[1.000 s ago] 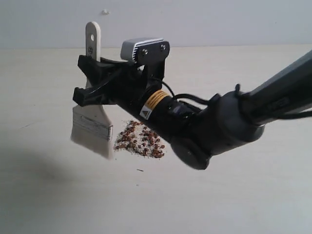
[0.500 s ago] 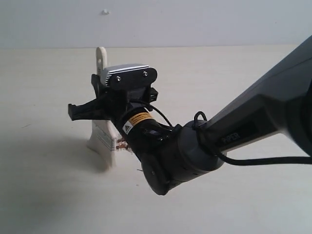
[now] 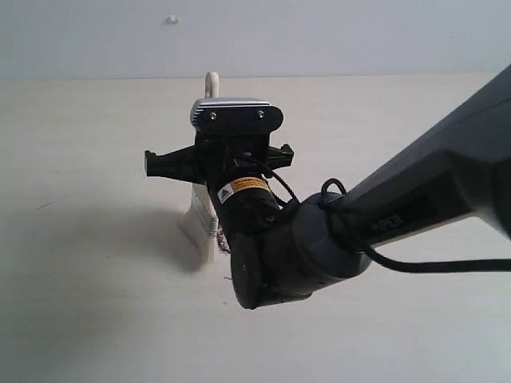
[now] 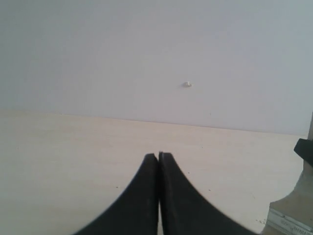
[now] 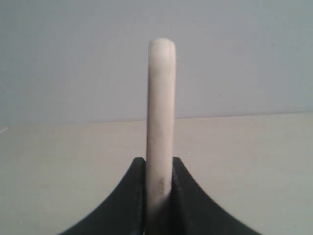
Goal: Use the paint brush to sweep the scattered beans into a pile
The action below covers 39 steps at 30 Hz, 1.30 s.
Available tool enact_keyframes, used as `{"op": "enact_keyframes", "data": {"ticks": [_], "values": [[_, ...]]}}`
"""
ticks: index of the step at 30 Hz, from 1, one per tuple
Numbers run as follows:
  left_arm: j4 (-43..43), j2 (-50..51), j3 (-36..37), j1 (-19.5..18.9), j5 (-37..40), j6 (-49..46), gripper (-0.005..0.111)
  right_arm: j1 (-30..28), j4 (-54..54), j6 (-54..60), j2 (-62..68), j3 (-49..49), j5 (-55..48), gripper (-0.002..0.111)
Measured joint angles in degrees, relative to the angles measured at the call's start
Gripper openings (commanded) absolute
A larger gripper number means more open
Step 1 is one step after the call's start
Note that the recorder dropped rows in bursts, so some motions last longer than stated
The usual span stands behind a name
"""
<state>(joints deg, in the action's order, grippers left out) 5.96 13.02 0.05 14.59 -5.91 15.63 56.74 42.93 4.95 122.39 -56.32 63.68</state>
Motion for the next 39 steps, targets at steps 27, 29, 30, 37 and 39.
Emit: {"op": "enact_keyframes", "data": {"ticks": [27,29,30,37,39], "values": [[0.0,0.0,0.0,0.0,0.0,0.0,0.0,-13.1,-28.6,37.8,-8.8,0.0,-11.6,0.0],[0.0,0.0,0.0,0.0,0.0,0.0,0.0,-14.1,-41.0,33.1,-7.9,0.0,-11.7,0.0],[0.0,0.0,0.0,0.0,0.0,0.0,0.0,-14.7,-47.2,29.5,-7.6,0.0,-11.8,0.0],[0.0,0.0,0.0,0.0,0.0,0.0,0.0,-21.5,-81.4,0.2,-7.4,-3.4,-9.7,0.0],[0.0,0.0,0.0,0.0,0.0,0.0,0.0,-23.1,-88.8,-6.0,-7.4,-4.9,-7.8,0.0]]}}
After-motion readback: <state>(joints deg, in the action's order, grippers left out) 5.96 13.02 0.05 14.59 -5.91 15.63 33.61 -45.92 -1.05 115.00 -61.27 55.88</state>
